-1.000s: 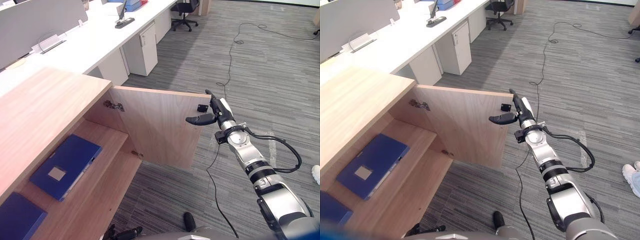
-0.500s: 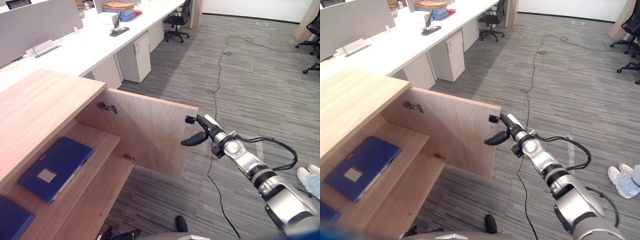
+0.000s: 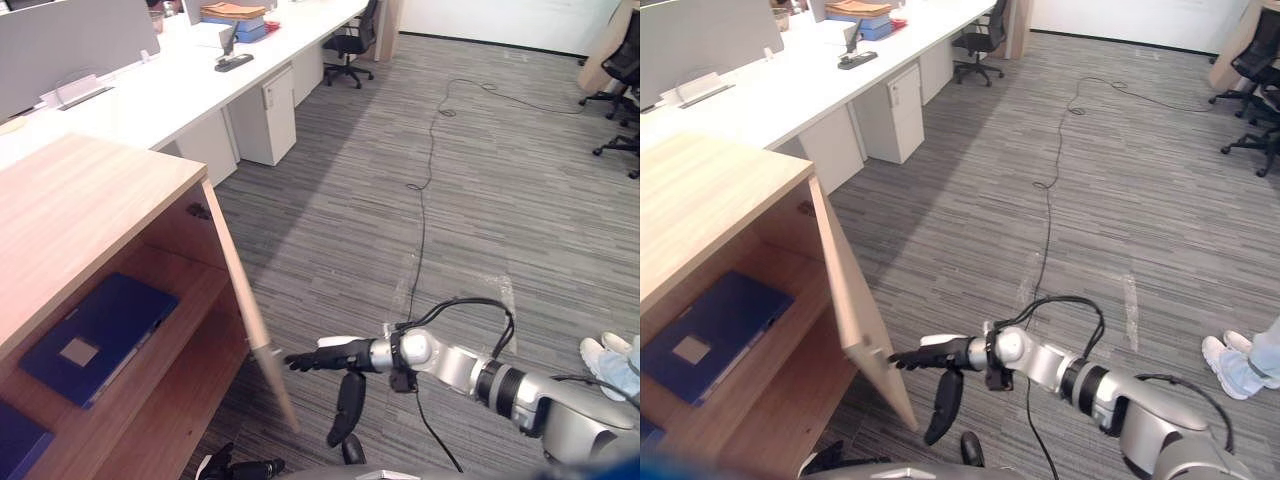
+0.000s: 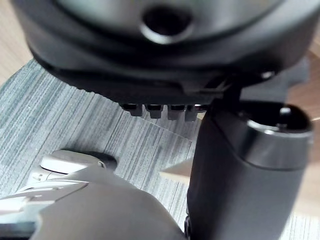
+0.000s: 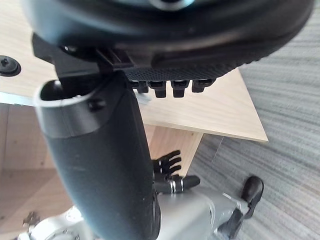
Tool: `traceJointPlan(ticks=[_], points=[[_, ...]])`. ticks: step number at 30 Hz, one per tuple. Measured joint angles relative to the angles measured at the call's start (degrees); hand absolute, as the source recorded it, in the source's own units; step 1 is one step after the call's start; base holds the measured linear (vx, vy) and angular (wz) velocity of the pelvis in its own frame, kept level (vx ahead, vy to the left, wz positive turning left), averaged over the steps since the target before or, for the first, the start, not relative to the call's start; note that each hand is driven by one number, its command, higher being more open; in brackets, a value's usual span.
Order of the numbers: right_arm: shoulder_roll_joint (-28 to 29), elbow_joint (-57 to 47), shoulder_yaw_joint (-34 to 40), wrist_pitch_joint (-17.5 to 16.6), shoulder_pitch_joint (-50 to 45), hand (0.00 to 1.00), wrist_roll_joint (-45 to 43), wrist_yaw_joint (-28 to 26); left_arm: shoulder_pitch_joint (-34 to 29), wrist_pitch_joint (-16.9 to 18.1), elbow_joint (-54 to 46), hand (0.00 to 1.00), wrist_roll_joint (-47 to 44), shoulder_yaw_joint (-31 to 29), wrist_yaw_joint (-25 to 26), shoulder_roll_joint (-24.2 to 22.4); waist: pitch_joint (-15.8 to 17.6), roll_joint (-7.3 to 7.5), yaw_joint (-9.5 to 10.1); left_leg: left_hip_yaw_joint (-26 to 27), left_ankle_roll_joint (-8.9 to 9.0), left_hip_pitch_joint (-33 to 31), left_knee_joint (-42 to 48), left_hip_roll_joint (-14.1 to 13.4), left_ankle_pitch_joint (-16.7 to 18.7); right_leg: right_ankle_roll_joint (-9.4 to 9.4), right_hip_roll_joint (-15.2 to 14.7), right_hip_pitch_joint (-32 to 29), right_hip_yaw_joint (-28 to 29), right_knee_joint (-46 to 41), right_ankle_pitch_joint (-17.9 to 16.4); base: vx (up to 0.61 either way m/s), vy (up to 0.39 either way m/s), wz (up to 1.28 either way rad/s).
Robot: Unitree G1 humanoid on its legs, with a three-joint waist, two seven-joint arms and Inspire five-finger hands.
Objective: Walk over to the cabinet, pick up the folder, carry it to the office cabinet, place the folder inside the office cabinet, then close the office cabinet door
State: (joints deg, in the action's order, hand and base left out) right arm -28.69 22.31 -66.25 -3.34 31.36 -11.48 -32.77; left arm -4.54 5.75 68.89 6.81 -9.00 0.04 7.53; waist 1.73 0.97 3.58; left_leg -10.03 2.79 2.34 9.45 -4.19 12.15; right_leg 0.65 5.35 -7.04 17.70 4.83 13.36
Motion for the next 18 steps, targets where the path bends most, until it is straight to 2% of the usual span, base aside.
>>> traceJointPlan(ticks=[4,10,14,17,18], points=[[0.23,3.04,-1.39,2.79,-4.83,1.00,0.19,-4.48,0.54,-0.19,0.03,1.00,-0.58,3.48,-0.29,1.22,-0.57,1.08,0.57,-0.20,0.29,-0.06,-0.03,0.39,-0.19,0.25,-0.80,0.06,-0.10,0.02,0.01,0.02,0.062,0.02],[3.28,12.98,6.02,3.22,-12.99,1.00,3.65,-1.33,0.65,-0.87,1.10,1.00,-1.89,4.05,-0.54,1.25,-0.14,0.39,0.51,-3.05,0.49,0.62,-0.33,0.66,-0.67,0.66,-1.61,1.71,-2.88,0.04,-1.09,0.02,0.025,0.25],[12.68,26.42,15.24,2.21,-18.16,1.00,8.35,4.93,0.88,-0.96,1.06,1.00,-2.45,1.99,-0.45,0.36,0.59,-0.60,1.07,-8.33,1.06,-0.23,-0.96,0.81,-1.74,0.20,-2.63,2.81,-8.12,0.06,-2.30,0.00,-0.012,0.72],[20.36,43.07,25.65,1.56,-19.33,1.00,11.99,14.25,1.47,-1.62,0.52,1.00,-2.65,0.80,0.63,-1.28,1.87,-2.88,1.89,-16.07,1.57,-1.27,-0.74,1.79,-2.94,-0.04,-4.18,5.02,-15.59,-0.01,-4.05,-0.02,-0.039,1.23],[20.80,45.11,27.01,1.55,-19.65,1.00,12.08,15.52,1.57,-1.73,0.02,1.00,-2.65,0.78,0.74,-1.37,2.27,-3.31,2.21,-17.67,1.69,-1.49,-0.40,2.05,-3.07,0.00,-4.39,5.65,-17.16,-0.03,-4.41,-0.04,-0.041,1.43]])
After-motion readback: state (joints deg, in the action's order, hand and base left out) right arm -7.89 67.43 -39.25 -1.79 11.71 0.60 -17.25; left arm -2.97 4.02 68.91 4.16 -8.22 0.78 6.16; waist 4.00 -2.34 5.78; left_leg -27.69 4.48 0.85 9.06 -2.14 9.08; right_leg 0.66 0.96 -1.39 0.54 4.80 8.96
